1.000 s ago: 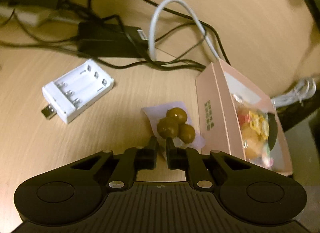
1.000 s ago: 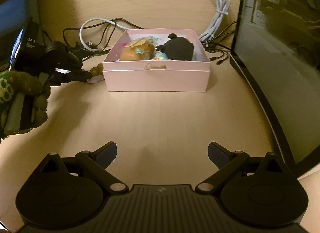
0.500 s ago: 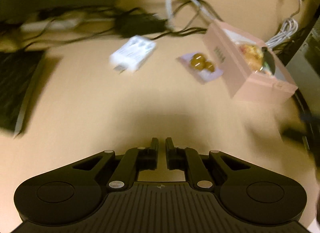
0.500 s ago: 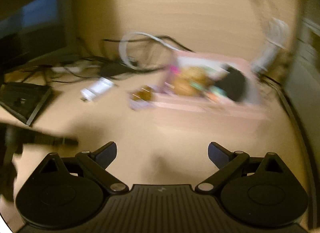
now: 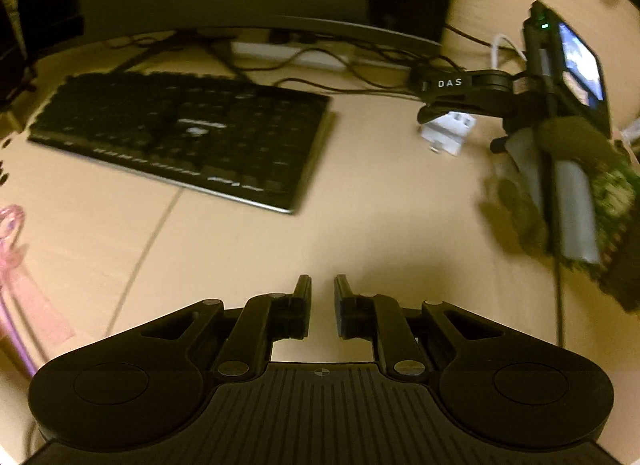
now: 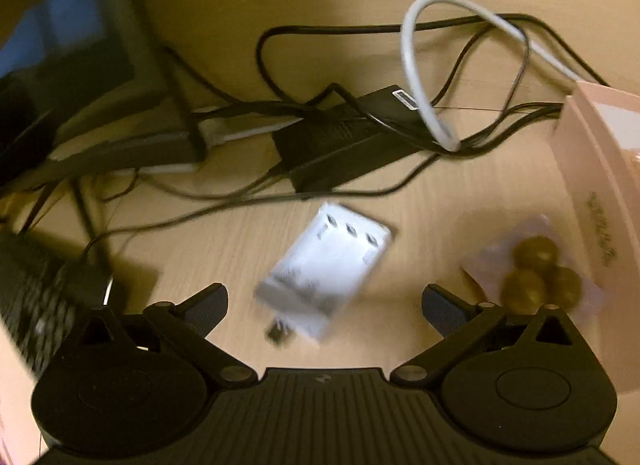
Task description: Organize objects
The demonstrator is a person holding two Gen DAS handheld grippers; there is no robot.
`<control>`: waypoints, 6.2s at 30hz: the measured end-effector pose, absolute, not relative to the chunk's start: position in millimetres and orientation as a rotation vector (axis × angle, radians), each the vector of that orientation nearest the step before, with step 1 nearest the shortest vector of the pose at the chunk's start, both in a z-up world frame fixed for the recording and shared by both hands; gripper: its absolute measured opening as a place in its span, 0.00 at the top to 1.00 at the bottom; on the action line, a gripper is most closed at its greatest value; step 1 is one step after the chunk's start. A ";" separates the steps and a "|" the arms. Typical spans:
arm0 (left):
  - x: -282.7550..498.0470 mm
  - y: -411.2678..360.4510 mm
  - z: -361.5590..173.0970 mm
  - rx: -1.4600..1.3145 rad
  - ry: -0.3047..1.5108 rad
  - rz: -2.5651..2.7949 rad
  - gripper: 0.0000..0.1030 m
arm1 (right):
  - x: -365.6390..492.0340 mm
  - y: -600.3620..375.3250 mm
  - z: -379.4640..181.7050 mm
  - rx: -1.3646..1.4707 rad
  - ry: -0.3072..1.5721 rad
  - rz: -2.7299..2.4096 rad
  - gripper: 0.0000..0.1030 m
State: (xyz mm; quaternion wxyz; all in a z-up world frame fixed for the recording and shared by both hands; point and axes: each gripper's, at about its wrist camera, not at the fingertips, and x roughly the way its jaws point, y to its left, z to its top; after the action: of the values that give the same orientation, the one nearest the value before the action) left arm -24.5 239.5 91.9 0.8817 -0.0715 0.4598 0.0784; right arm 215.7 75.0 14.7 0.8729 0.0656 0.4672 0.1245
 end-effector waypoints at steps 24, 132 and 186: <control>-1.8 236.3 83.7 -0.145 0.978 0.059 0.87 | 69.8 56.3 17.2 -0.263 0.898 0.478 0.54; -11.6 148.4 48.4 -0.068 0.875 -0.109 0.65 | 19.8 -57.6 36.5 -0.128 0.795 0.403 0.01; -26.9 74.5 59.3 0.134 0.918 -0.656 0.86 | -32.9 -159.3 36.7 -0.114 0.893 0.186 0.54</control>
State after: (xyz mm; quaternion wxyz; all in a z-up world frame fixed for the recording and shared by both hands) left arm -26.9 74.5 59.3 0.8428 0.0633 0.4349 -0.3108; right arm -32.9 -159.3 36.7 0.8961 -0.0550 0.4311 0.0898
